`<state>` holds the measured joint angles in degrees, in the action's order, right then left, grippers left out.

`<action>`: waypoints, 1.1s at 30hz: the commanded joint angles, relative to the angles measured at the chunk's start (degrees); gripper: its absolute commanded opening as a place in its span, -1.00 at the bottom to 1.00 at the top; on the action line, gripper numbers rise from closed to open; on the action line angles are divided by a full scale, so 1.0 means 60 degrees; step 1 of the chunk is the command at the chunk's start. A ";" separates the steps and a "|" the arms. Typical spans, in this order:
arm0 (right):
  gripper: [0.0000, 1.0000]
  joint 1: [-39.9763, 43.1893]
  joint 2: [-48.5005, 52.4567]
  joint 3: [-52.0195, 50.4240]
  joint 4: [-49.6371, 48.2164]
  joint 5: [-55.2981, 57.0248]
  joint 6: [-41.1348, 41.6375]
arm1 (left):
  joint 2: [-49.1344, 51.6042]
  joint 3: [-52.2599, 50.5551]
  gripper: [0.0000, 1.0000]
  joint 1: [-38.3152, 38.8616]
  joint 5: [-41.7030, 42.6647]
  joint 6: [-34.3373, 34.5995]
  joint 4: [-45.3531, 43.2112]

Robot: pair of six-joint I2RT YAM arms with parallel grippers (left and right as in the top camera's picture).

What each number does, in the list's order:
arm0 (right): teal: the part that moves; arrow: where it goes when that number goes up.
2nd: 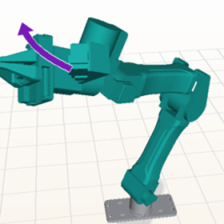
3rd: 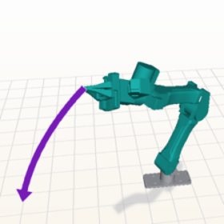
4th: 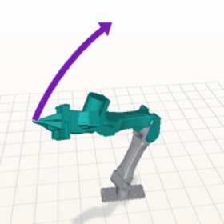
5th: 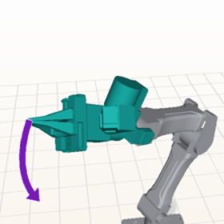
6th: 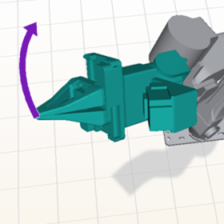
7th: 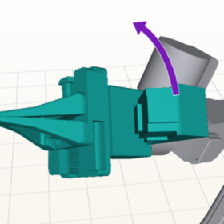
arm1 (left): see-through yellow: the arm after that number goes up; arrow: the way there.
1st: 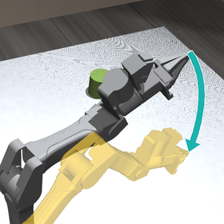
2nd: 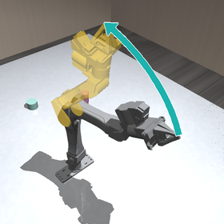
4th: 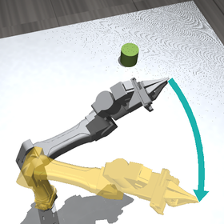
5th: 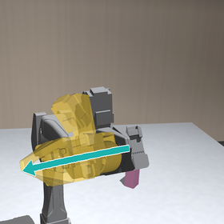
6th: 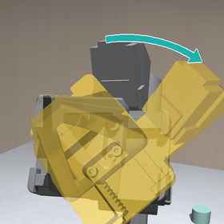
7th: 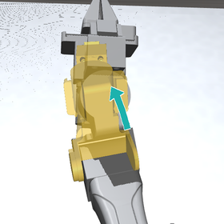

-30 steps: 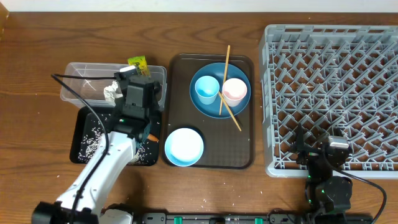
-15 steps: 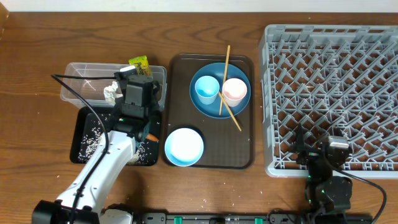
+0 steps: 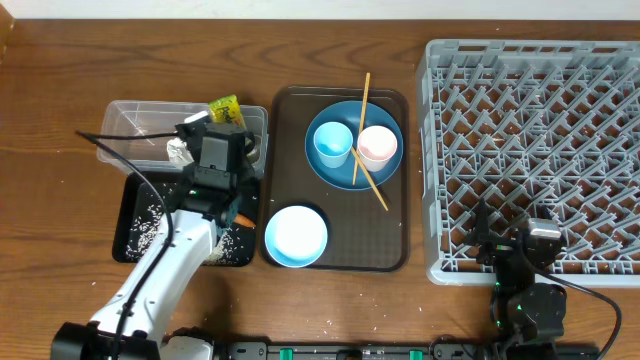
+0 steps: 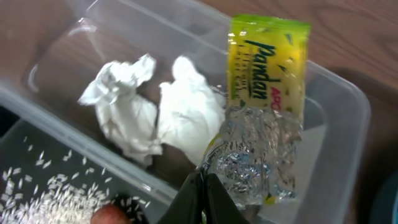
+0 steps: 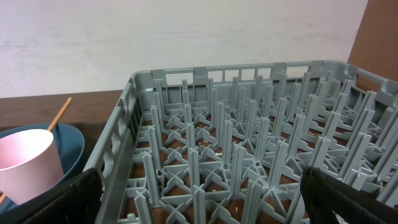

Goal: Sort waste into correct bins and load items into the dishwasher rack
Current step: 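Carry the wrapper over the clear bin and release it, then move the left gripper back over the black tray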

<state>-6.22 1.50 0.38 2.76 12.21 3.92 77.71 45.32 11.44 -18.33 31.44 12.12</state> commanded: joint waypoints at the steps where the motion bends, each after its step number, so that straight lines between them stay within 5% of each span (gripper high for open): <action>1: 0.99 -0.0120 0.0000 -0.0011 0.0044 -0.0004 0.0047 | 0.0015 -0.0018 -0.88 -0.0419 -0.0066 0.1428 0.0233; 4: 0.98 -0.0120 0.0000 -0.0011 0.0044 -0.0007 0.0047 | 0.0015 -0.0018 -0.87 -0.0798 -0.0047 0.2375 0.0404; 15: 0.99 -0.0120 0.0000 -0.0011 0.0044 -0.0004 0.0047 | 0.0015 -0.0018 -0.67 -0.0896 0.0878 0.2371 0.0157; 33: 0.98 -0.0120 0.0000 -0.0011 0.0044 -0.0007 0.0047 | 0.0015 -0.0018 -0.67 -0.0896 0.1581 0.1169 -0.0437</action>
<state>-6.22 1.50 0.38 2.76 12.21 3.92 77.71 45.32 6.11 -9.34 41.36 9.93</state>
